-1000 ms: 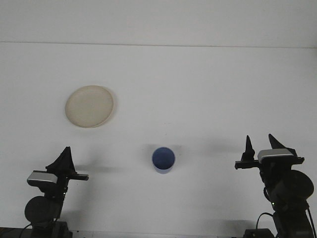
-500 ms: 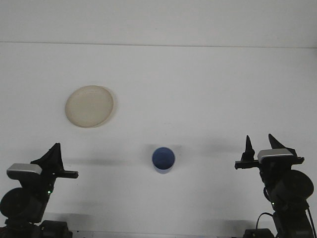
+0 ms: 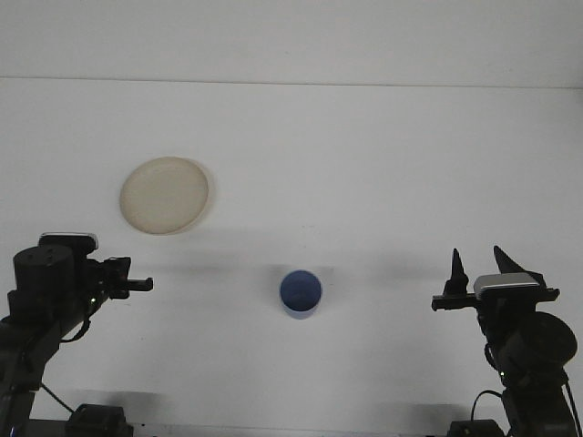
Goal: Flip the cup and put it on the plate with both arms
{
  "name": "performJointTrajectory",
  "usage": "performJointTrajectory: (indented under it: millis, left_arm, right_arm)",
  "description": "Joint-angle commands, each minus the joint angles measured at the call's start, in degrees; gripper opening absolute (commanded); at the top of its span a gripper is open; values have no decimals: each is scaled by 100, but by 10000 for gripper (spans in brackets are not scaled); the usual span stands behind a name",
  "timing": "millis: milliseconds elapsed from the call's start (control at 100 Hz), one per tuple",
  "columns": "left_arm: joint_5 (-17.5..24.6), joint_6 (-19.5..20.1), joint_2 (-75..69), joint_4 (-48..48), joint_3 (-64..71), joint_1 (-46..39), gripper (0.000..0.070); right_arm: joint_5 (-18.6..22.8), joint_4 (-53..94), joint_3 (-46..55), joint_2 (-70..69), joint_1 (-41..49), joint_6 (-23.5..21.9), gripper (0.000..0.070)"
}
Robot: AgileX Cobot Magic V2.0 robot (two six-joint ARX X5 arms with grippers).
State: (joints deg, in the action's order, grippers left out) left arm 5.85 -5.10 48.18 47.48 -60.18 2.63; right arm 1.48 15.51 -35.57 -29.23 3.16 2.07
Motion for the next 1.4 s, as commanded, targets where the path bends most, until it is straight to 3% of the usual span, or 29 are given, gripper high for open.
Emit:
performJointTrajectory:
  millis: [0, 610, 660, 760, 820, 1110, 1390]
  left_arm:
    - [17, -15, 151, 133, -118, 0, 13]
    - [15, -15, 234, -387, -118, 0, 26]
    - [15, -17, 234, -385, -118, 0, 90]
    - [15, -37, 234, -382, -118, 0, 319]
    - [15, -35, 234, -374, -118, 0, 387]
    - [74, -35, 415, -131, -339, 227, 388]
    - [538, -210, 1488, -109, -1228, 1534, 386]
  right_arm:
    - [0, -74, -35, -7, 9, -79, 446]
    - [0, -74, -35, -7, 9, -79, 446]
    - [0, -74, -35, -7, 9, -79, 446]
    - [0, -74, -35, -7, 9, -79, 446]
    - [0, -74, -35, -7, 9, -79, 446]
    - [0, -74, -35, -7, 9, -79, 446]
    - [0, -74, -35, -7, 9, -79, 446]
